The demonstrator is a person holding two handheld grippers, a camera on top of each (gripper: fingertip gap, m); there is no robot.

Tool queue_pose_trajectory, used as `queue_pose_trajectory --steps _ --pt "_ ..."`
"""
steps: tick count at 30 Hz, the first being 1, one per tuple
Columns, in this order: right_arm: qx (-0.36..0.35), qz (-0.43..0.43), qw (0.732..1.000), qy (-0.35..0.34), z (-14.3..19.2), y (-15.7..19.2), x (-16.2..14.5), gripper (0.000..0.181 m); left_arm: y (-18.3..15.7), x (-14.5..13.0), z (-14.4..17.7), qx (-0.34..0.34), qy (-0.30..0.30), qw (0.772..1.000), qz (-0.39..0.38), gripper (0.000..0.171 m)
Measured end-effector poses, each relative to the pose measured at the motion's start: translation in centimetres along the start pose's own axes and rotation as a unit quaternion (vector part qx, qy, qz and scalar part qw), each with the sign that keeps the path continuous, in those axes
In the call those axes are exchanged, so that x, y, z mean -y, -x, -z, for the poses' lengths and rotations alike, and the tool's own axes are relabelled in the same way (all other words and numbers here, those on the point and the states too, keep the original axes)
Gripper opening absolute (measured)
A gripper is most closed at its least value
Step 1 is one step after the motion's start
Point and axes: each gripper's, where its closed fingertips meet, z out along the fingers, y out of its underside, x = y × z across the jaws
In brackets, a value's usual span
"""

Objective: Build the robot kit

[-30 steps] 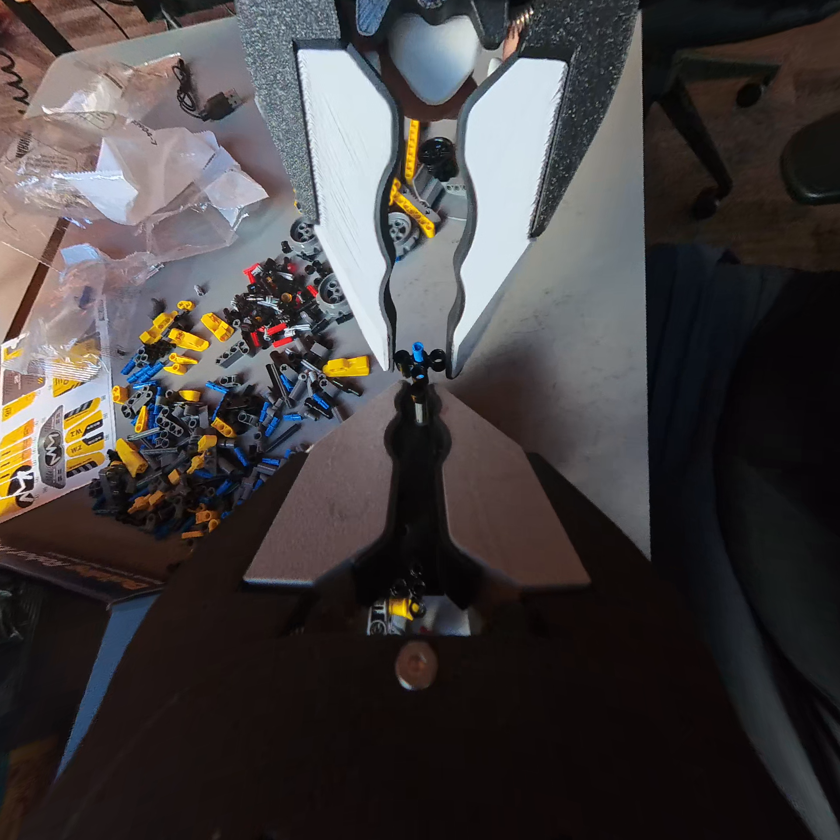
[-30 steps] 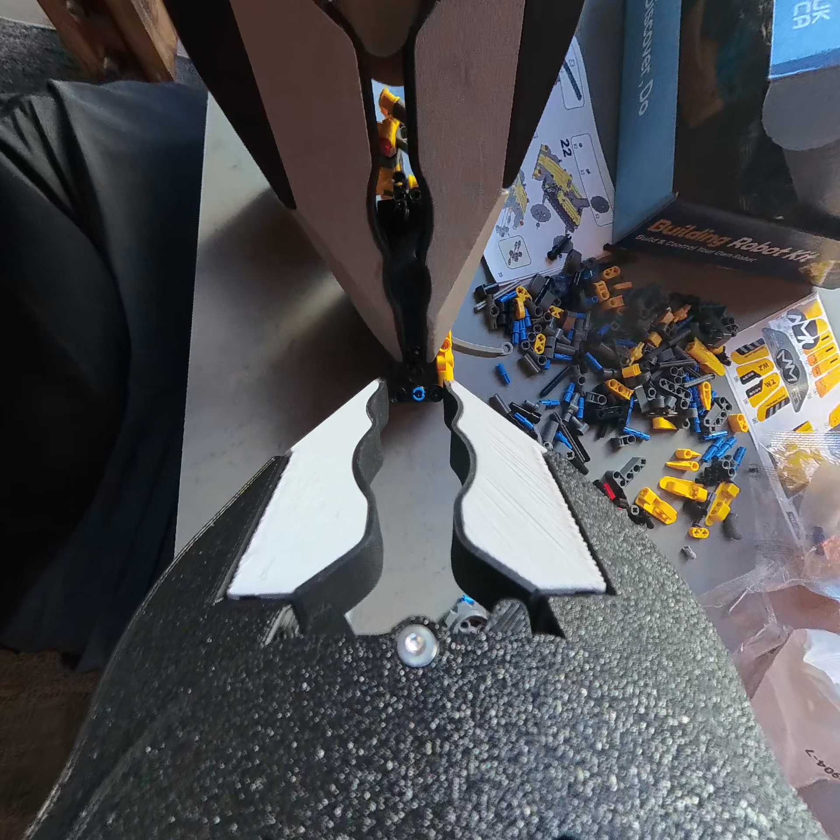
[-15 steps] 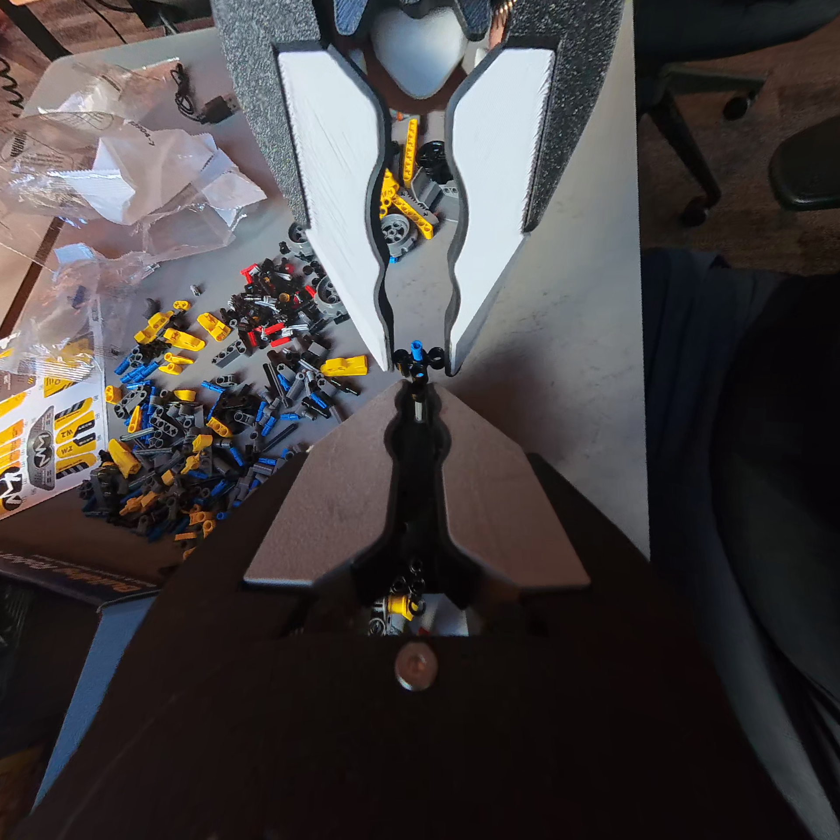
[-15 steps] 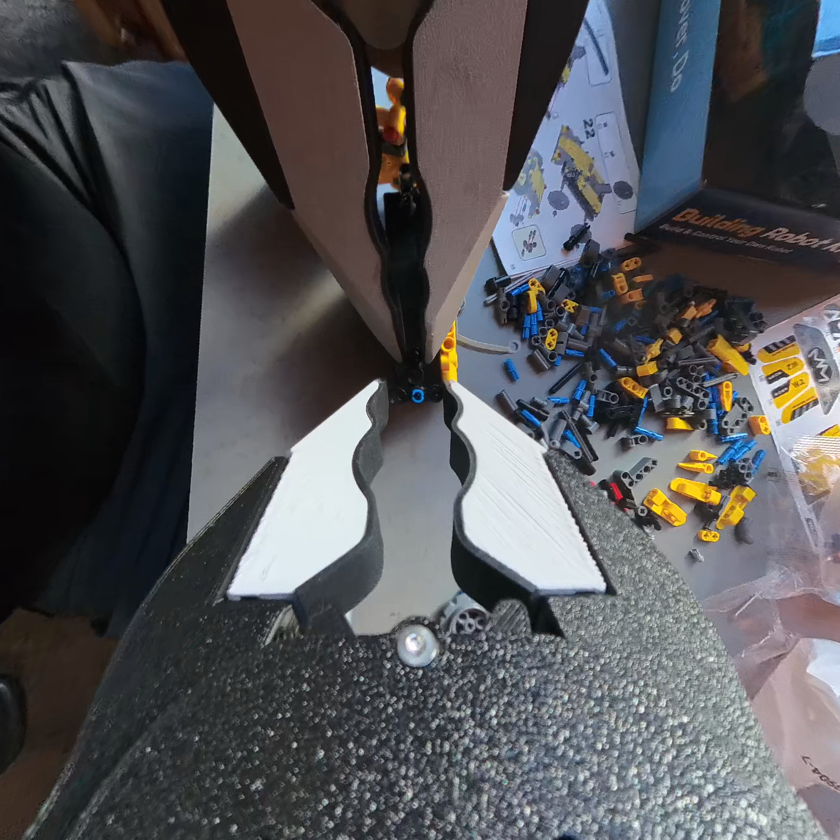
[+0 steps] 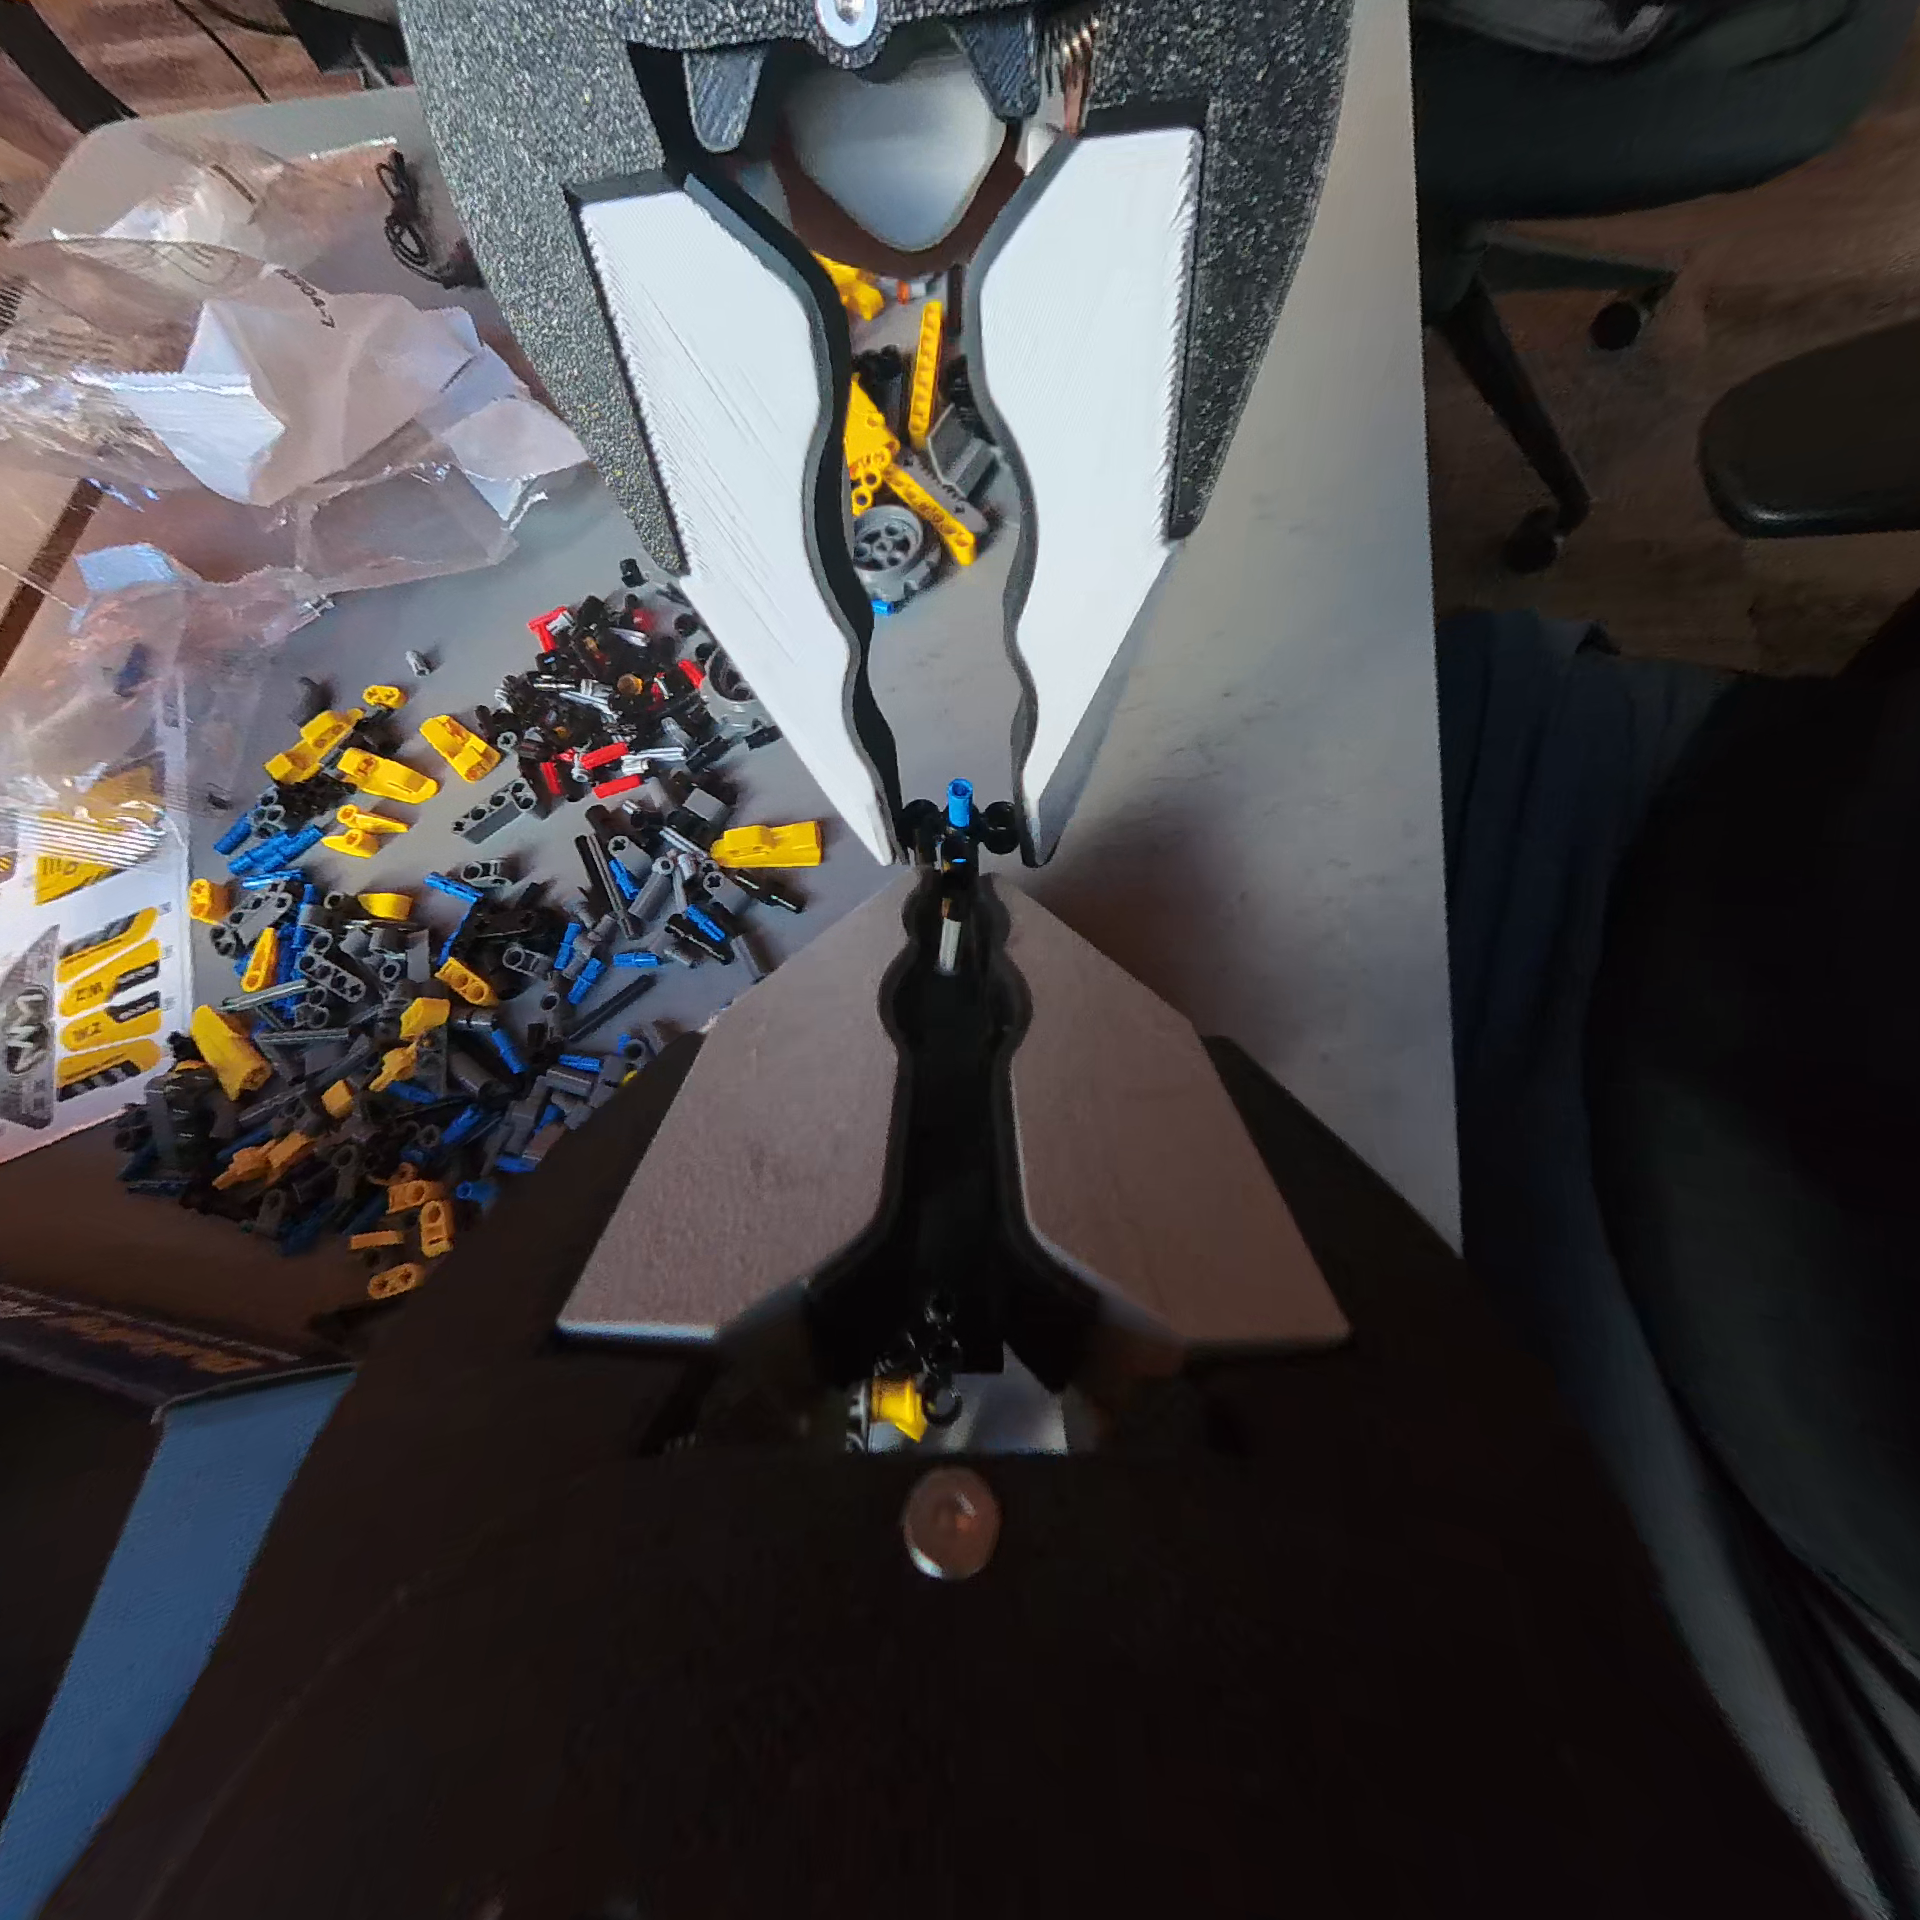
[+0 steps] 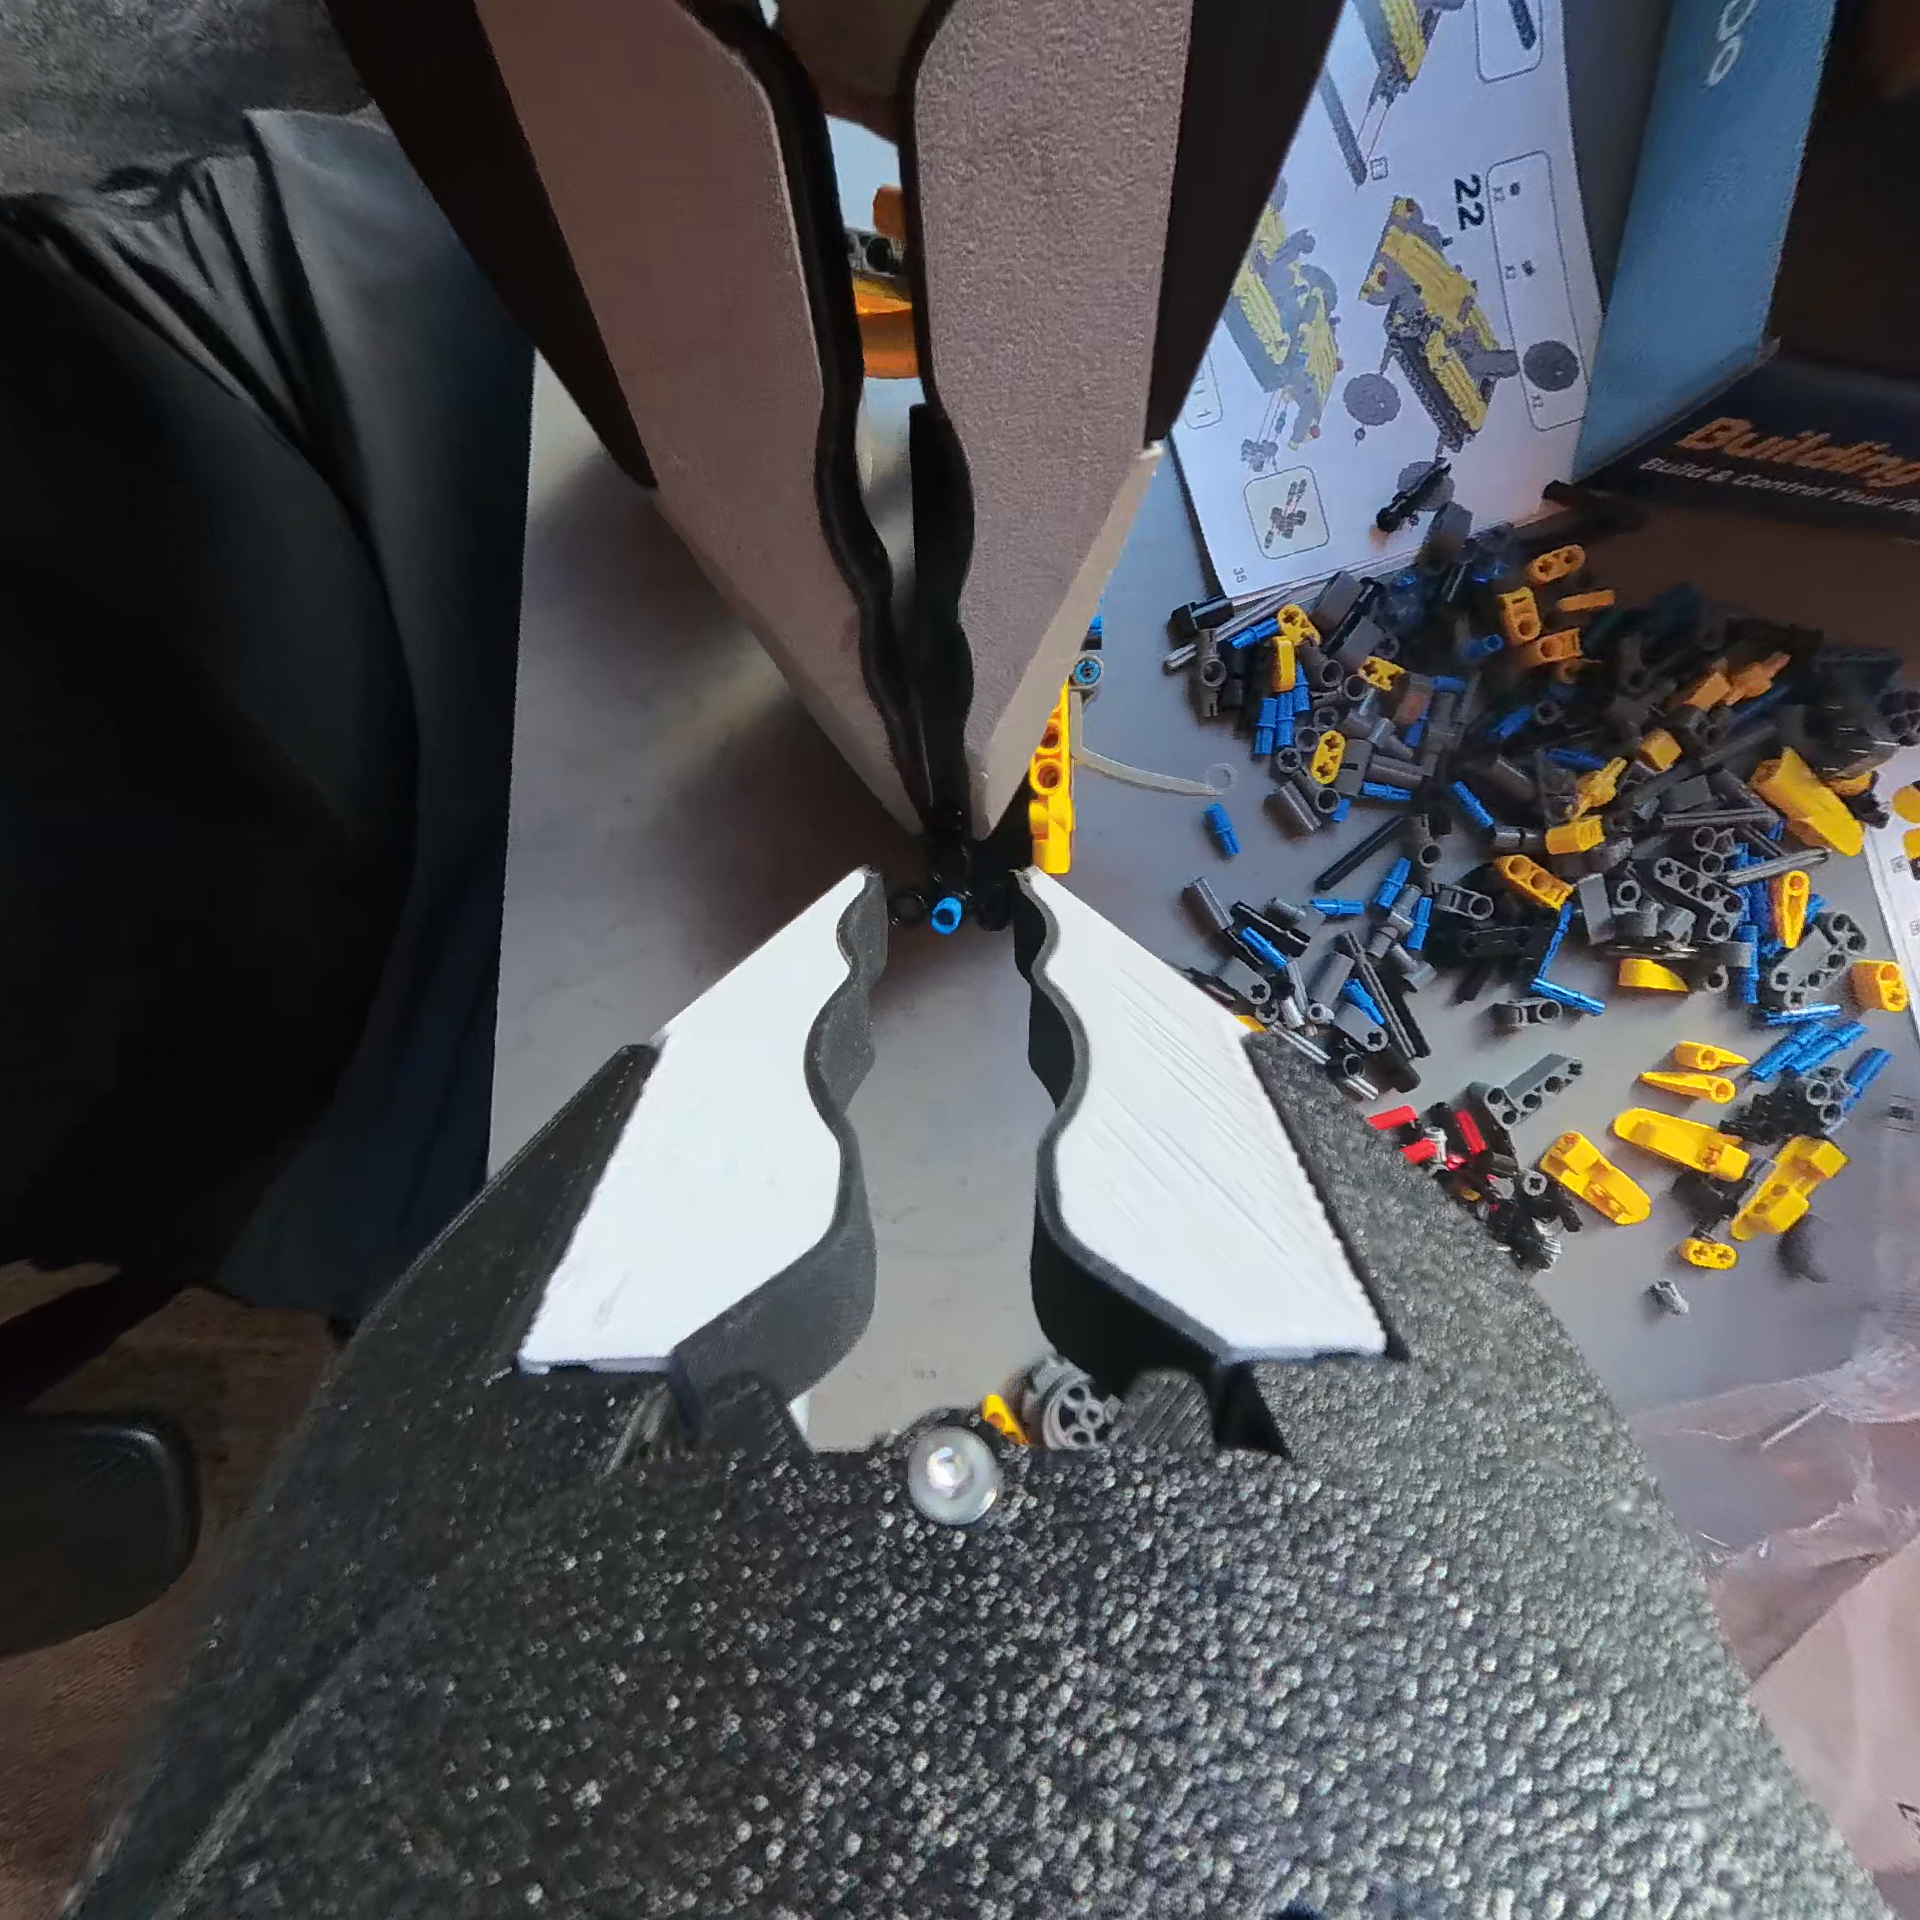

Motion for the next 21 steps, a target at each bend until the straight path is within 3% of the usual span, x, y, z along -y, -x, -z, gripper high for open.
queue_pose_trajectory --steps 4,6,9,14,21 --pt "-0.033 0.019 0.999 0.026 -1.8 -0.3 -0.6 0.023 0.0 -2.1 -1.2 0.027 0.080 0.995 -0.051 0.003" --pt "-0.032 0.014 0.999 0.015 -1.8 -0.3 -0.5 0.024 0.2 -2.2 -1.1 0.042 0.084 0.993 -0.071 0.003" --pt "-0.031 0.013 0.999 -0.007 -1.7 -0.1 -0.4 0.024 0.0 -2.0 -0.9 0.023 0.074 0.996 -0.040 0.003" --pt "-0.079 0.029 0.996 -0.032 -1.9 -0.2 -0.3 0.025 -0.1 -2.3 -0.9 0.022 0.081 0.995 -0.048 0.003" --pt "-0.108 0.002 0.980 -0.167 -0.2 -0.2 -0.1 0.037 -0.1 -2.3 -0.9 0.031 0.080 0.995 -0.056 0.003"
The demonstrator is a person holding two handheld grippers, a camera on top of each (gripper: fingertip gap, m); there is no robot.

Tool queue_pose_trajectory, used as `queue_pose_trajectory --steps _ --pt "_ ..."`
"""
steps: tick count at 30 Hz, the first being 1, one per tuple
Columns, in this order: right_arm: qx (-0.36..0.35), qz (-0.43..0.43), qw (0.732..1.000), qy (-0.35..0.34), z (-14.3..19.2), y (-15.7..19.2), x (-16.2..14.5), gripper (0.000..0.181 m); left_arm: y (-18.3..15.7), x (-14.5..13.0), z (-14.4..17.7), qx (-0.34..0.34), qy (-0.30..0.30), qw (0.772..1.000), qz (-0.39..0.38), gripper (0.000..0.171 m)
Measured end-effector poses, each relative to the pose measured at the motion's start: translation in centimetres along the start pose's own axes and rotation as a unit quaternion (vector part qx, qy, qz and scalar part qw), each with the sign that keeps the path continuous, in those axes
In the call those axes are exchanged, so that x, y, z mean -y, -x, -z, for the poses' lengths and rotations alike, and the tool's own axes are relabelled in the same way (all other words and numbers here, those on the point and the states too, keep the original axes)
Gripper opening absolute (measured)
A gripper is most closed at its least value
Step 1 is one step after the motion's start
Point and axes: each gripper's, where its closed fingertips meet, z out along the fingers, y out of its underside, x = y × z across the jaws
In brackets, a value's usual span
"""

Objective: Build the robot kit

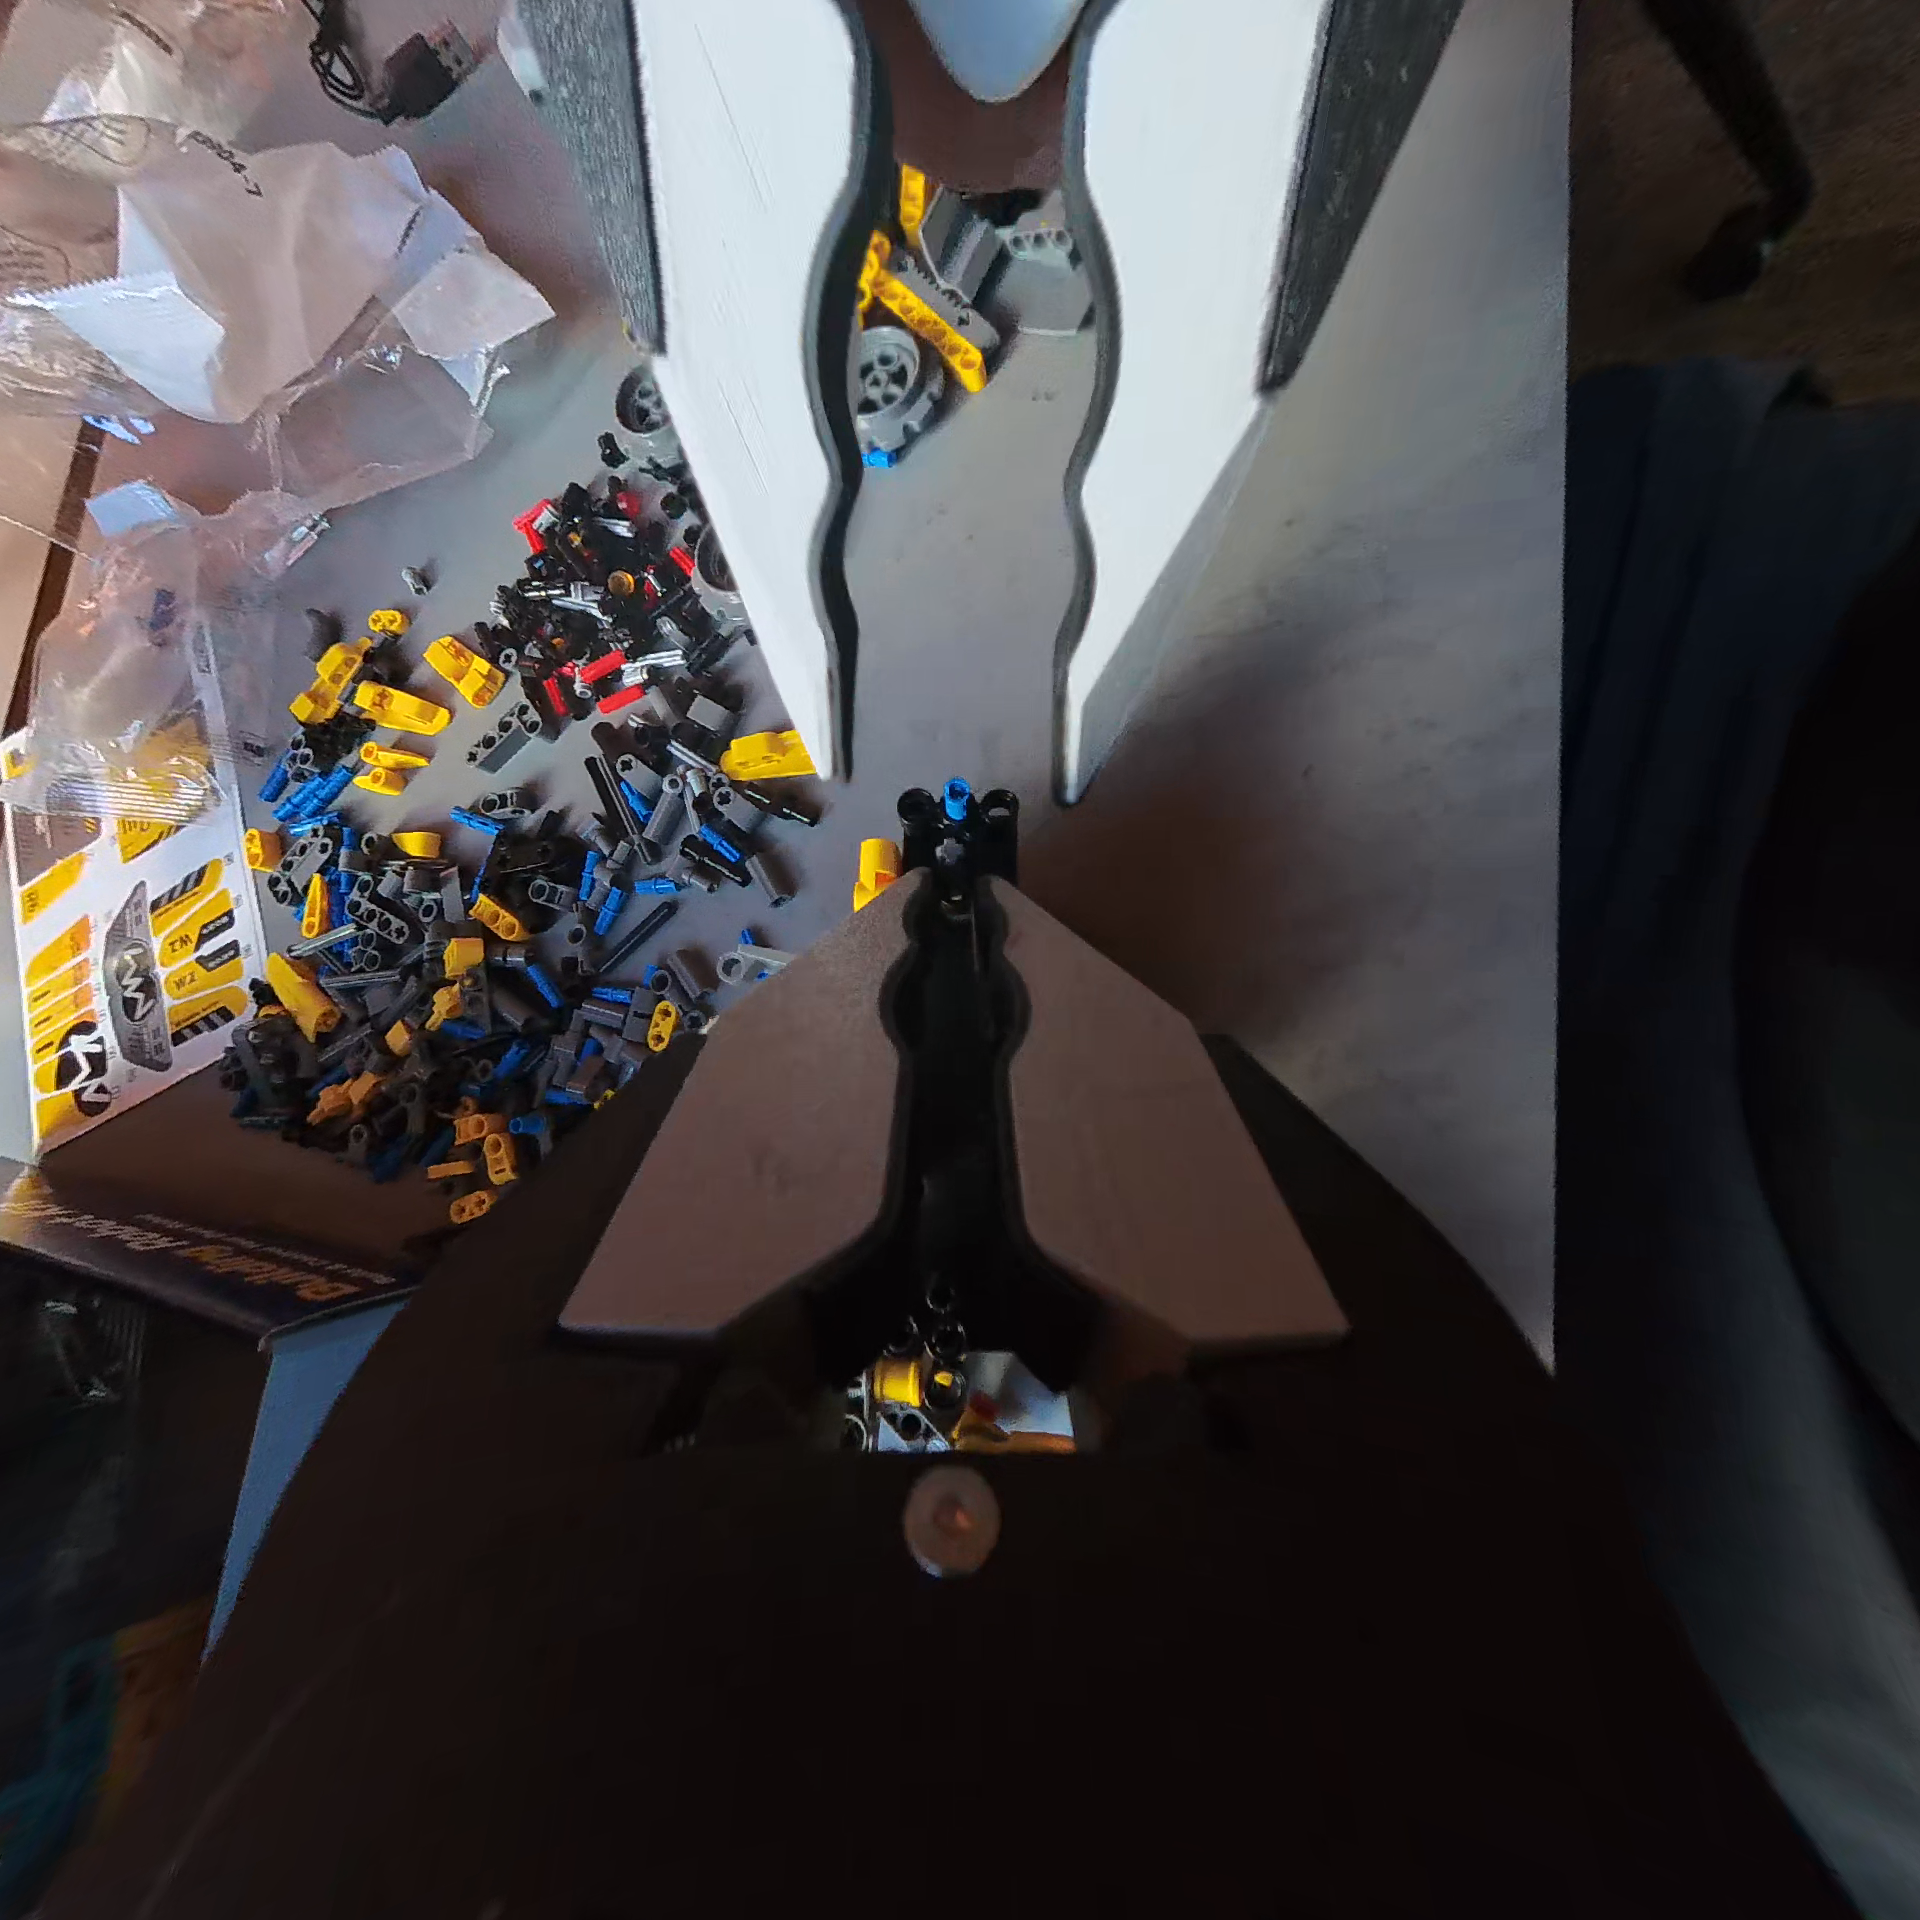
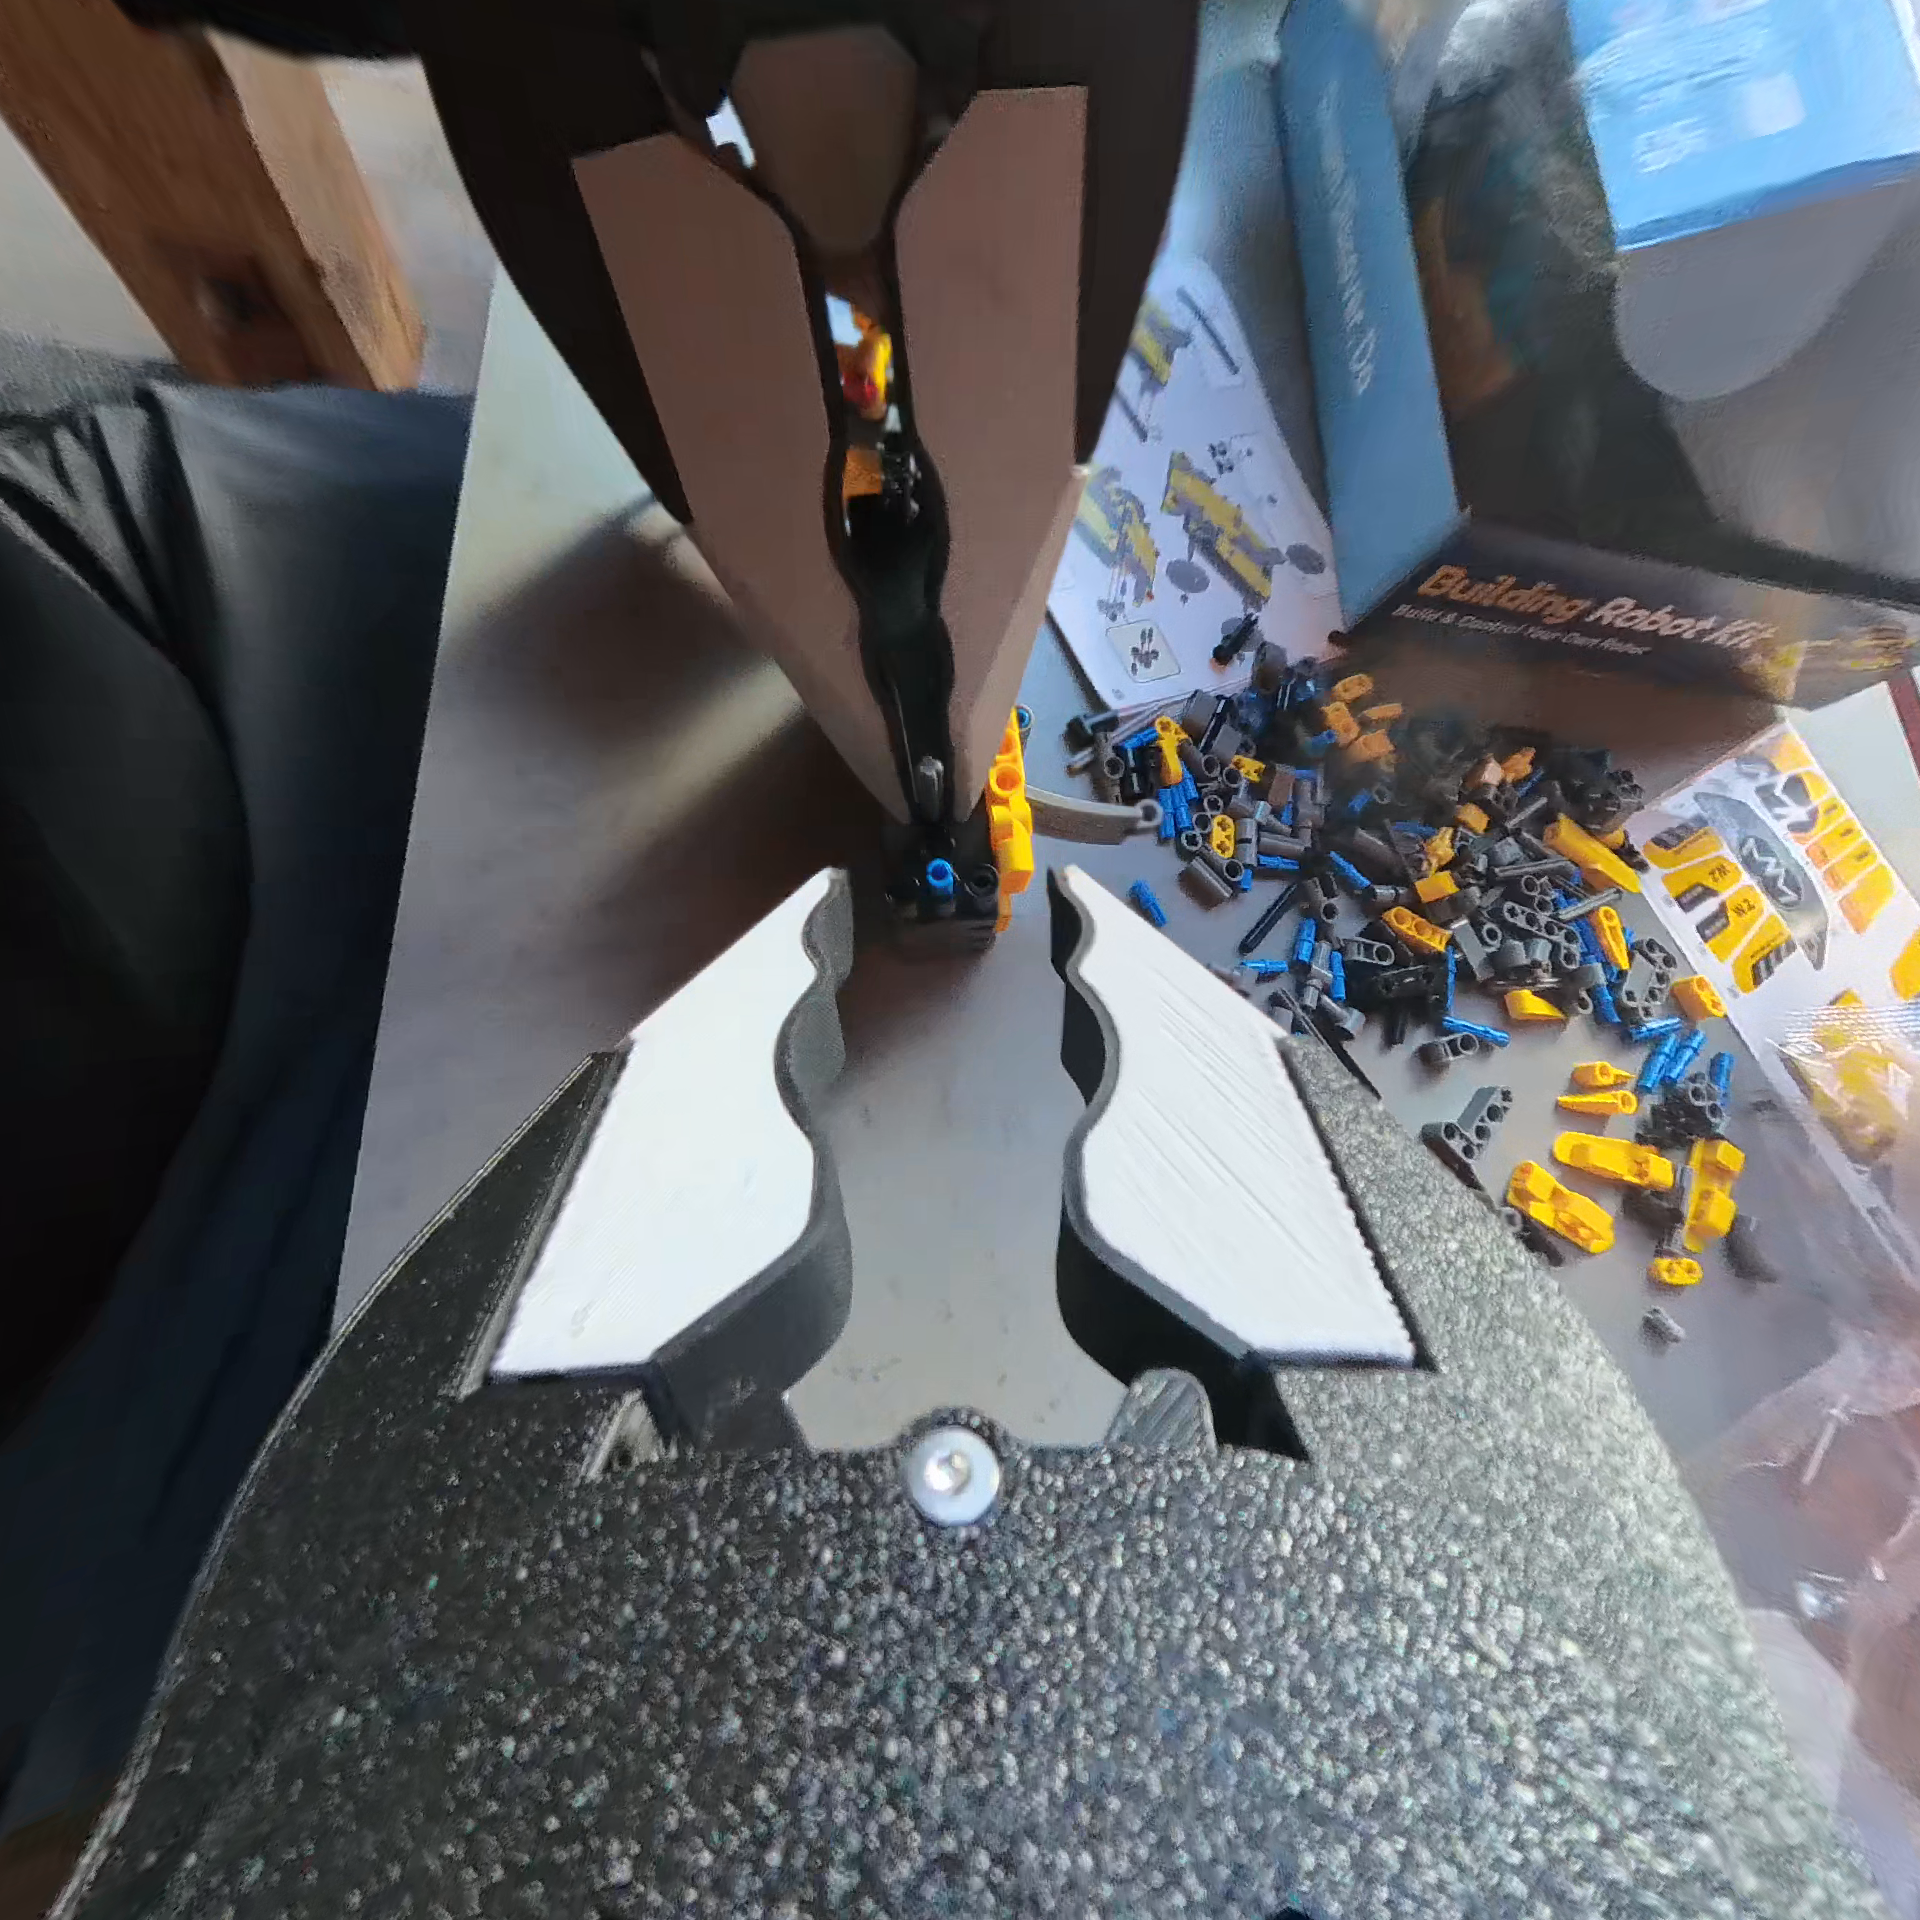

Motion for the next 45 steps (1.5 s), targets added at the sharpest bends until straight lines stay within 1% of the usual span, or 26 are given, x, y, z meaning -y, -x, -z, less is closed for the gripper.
queue_pose_trajectory --steps 4,7,11,14,16,18,19,22,24,25,27,28,31,34,37,39,41,42,45 --pt "0.028 -0.042 0.997 -0.057 0.0 0.0 -0.4 0.040 0.0 0.0 0.0 0.000 0.008 1.000 -0.004 0.003" --pt "0.038 -0.056 0.994 -0.081 -0.8 0.1 -0.6 0.042 0.2 0.2 0.1 -0.002 0.008 1.000 0.011 0.004" --pt "0.035 -0.049 0.994 -0.093 -1.3 0.2 -1.0 0.042 0.4 0.5 1.2 -0.012 -0.007 0.999 0.042 0.018" --pt "0.033 -0.053 0.991 -0.118 -1.2 0.3 -1.3 0.035 0.9 0.6 2.2 -0.016 -0.023 0.997 0.071 0.026" --pt "0.027 -0.052 0.992 -0.115 -1.2 0.3 -1.9 0.037 1.3 0.1 2.5 -0.011 -0.014 0.997 0.080 0.035" --pt "0.016 -0.050 0.992 -0.119 -0.8 0.0 -2.2 0.041 1.4 -0.6 2.4 -0.011 0.003 0.997 0.080 0.039" --pt "0.013 -0.060 0.990 -0.124 -0.6 -0.2 -2.4 0.041 1.4 -1.0 2.2 -0.011 0.011 0.997 0.081 0.040" --pt "0.015 -0.127 0.984 -0.123 -0.2 -1.2 -3.3 0.043 1.3 -1.5 1.7 -0.011 0.032 0.996 0.082 0.041" --pt "0.033 -0.168 0.977 -0.124 -0.1 -1.2 -3.9 0.044 1.4 -0.8 1.7 0.002 0.034 0.998 0.058 0.036" --pt "0.045 -0.180 0.974 -0.128 0.0 -1.0 -3.9 0.045 1.5 -0.1 1.9 0.009 0.020 0.999 0.043 0.032" --pt "0.062 -0.187 0.969 -0.151 0.4 -0.8 -3.4 0.046 1.5 1.3 2.1 0.005 -0.014 0.999 0.044 0.026" --pt "0.072 -0.194 0.964 -0.166 0.6 -0.6 -2.9 0.046 1.3 1.3 2.0 -0.007 -0.015 0.999 0.050 0.026" --pt "0.117 -0.230 0.945 -0.201 0.9 -0.2 -2.0 0.050 1.1 0.8 1.4 -0.021 0.006 0.999 0.045 0.027" --pt "0.130 -0.242 0.939 -0.209 1.0 -0.4 -2.0 0.052 0.2 0.3 0.9 -0.035 0.025 0.999 0.033 0.026" --pt "0.123 -0.225 0.943 -0.212 1.1 -0.2 -1.8 0.049 -0.2 0.2 0.2 -0.040 0.039 0.998 0.027 0.024" --pt "0.116 -0.204 0.952 -0.199 0.7 0.2 -1.8 0.049 0.1 0.0 -0.4 -0.029 0.051 0.998 0.020 0.019" --pt "0.111 -0.192 0.958 -0.180 0.1 0.5 -2.1 0.050 0.3 -0.2 -0.9 -0.016 0.065 0.998 0.004 0.010" --pt "0.112 -0.194 0.959 -0.173 -0.1 0.5 -2.2 0.050 0.2 -0.3 -1.0 -0.018 0.071 0.997 -0.007 0.006" --pt "0.112 -0.210 0.956 -0.169 -0.4 0.1 -2.3 0.054 0.2 -0.4 -1.1 -0.011 0.078 0.997 -0.019 0.005"
